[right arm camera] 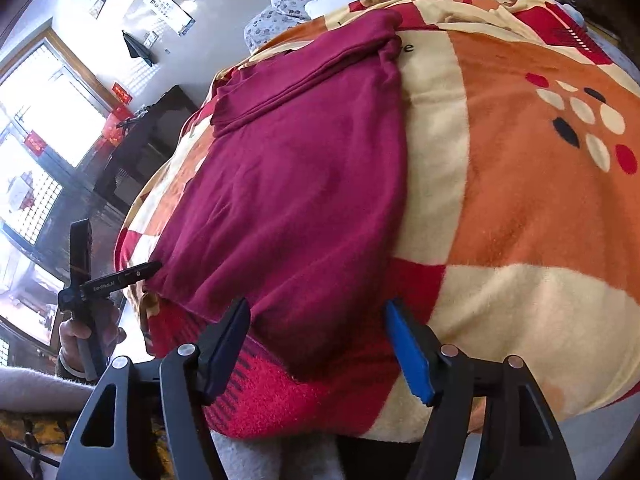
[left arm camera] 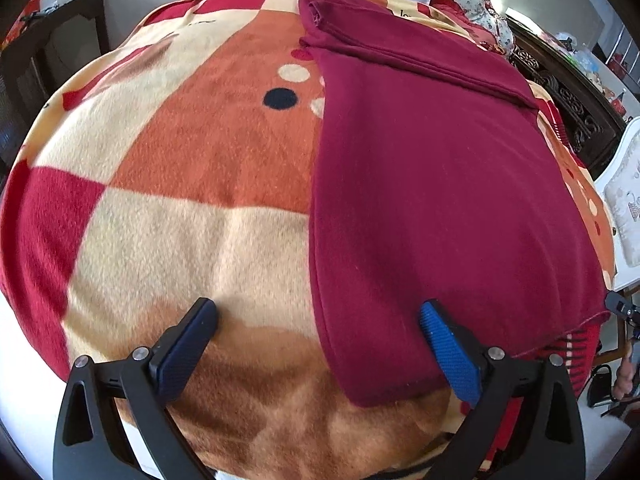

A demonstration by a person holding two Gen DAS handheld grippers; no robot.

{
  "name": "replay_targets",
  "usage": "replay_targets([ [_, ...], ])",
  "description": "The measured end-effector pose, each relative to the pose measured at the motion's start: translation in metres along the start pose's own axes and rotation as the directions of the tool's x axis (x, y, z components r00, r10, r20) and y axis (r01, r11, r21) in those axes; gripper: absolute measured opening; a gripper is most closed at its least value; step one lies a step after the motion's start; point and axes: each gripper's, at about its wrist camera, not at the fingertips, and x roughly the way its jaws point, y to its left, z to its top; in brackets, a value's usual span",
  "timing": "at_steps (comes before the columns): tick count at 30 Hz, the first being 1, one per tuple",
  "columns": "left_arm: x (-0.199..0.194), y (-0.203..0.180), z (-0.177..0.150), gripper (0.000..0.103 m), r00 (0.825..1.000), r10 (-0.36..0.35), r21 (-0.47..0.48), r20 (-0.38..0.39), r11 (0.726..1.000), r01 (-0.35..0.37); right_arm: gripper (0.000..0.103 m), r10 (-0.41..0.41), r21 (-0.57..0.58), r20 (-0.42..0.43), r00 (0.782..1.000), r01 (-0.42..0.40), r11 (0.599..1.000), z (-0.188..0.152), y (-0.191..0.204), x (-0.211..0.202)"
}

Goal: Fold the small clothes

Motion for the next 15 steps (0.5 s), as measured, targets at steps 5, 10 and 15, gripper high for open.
replay_targets([
  [5,0.0035,-0.0051,0.0002,0.103,1.000,0.007,0.013,-0.011,1.000,-0.006,0.075,0.054,0.025,0.005,0.999,-0.054,0.998,0.0012,-0.0046,-0.0004],
  [10,0.0073,-0.0090,0.0040,0.103,1.000,0.029,0.017,-0.012,0.999,-0.028,0.075,0.082,0.015,0.001,0.997,-0.083,0.996,0.0046,-0.0051,0.0031],
  [15,0.0083,-0.0101,0.0049,0.103,1.000,0.030,0.031,-0.007,0.999,-0.030,0.075,0.067,-0.059,-0.037,0.997,-0.069,0.996,0.0037,0.0011,0.0032],
])
